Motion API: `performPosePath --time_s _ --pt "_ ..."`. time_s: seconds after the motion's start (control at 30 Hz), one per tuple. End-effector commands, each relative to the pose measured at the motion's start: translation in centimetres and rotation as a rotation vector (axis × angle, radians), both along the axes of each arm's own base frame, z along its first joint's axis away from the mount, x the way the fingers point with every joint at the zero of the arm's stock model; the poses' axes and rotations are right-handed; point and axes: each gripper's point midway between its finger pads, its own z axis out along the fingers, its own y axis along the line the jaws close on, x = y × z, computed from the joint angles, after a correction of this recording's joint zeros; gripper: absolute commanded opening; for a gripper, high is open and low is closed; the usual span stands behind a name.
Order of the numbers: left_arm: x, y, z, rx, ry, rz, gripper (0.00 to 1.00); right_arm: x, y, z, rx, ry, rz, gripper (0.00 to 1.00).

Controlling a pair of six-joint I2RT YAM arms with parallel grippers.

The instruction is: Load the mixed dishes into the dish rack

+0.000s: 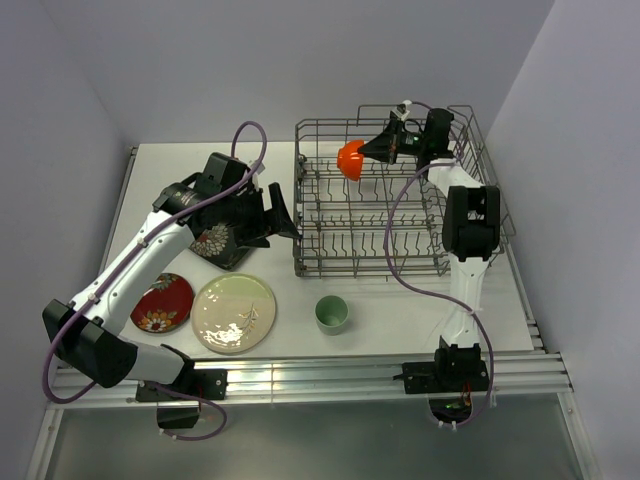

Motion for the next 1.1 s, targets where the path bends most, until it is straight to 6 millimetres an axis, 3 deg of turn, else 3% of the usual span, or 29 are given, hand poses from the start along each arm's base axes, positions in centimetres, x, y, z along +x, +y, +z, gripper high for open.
performPosePath --time_s 0.0,0.2,0.23,0.3,0.4,0.43,0.53,0.6,0.7,0.77,0.93,0.97,1.0,1.07 --pt "0.1 0.0 1.1 -0.005 -0.051 -0.015 0.88 0.6 0.1 0.4 -0.045 -0.056 -0.013 0.0" --pt "0.3 -0.2 0.9 -0.001 -0.044 -0.026 0.88 0.5 0.0 -1.1 -0.075 -0.034 -0.022 0.0" --pt "0.3 -0.2 1.0 0.0 -0.047 -0.027 0.88 0.5 0.0 -1.3 -0.082 -0.04 -0.024 0.08" --pt "0.3 -0.3 0.9 0.002 -0.044 -0.032 0.88 0.6 0.0 -1.7 -0.098 -0.032 -0.03 0.14" --pt "0.5 -0.3 0.9 0.003 -0.044 -0.031 0.88 0.7 -0.2 -2.0 -0.123 -0.03 -0.039 0.53" --pt "0.5 -0.3 1.0 0.004 -0.044 -0.034 0.88 0.7 -0.2 -1.9 -0.127 -0.031 -0.04 0.62" --pt "0.6 -0.3 0.9 0.01 -0.042 -0.033 0.88 0.4 -0.3 -1.6 -0.153 -0.049 -0.057 0.71" --pt "0.6 -0.3 0.6 0.018 -0.034 -0.033 0.88 0.1 -0.4 -1.9 -0.187 -0.054 -0.066 0.75" --pt "0.5 -0.8 -0.1 0.048 -0.021 -0.046 0.88 -0.5 -0.8 -0.7 -0.244 -0.089 -0.11 0.79" --pt "0.2 -1.1 -1.4 0.1 0.007 -0.059 0.88 -0.7 -1.1 -0.7 -0.274 -0.075 -0.134 0.8" --pt "-1.1 -3.1 -3.0 0.172 0.038 -0.126 0.87 -1.0 -1.8 0.0 -0.354 -0.086 -0.186 0.82" --pt "-1.4 -3.1 -3.4 0.189 0.046 -0.133 0.87 -0.9 -2.4 -0.8 -0.409 -0.053 -0.23 0.82" --pt "-1.9 -3.5 -3.7 0.207 0.05 -0.148 0.86 -1.3 -2.7 0.2 -0.43 -0.077 -0.252 0.82" --pt "-2.7 -3.6 -4.9 0.236 0.081 -0.159 0.85 -1.5 -3.9 -1.1 -0.516 -0.027 -0.336 0.82"
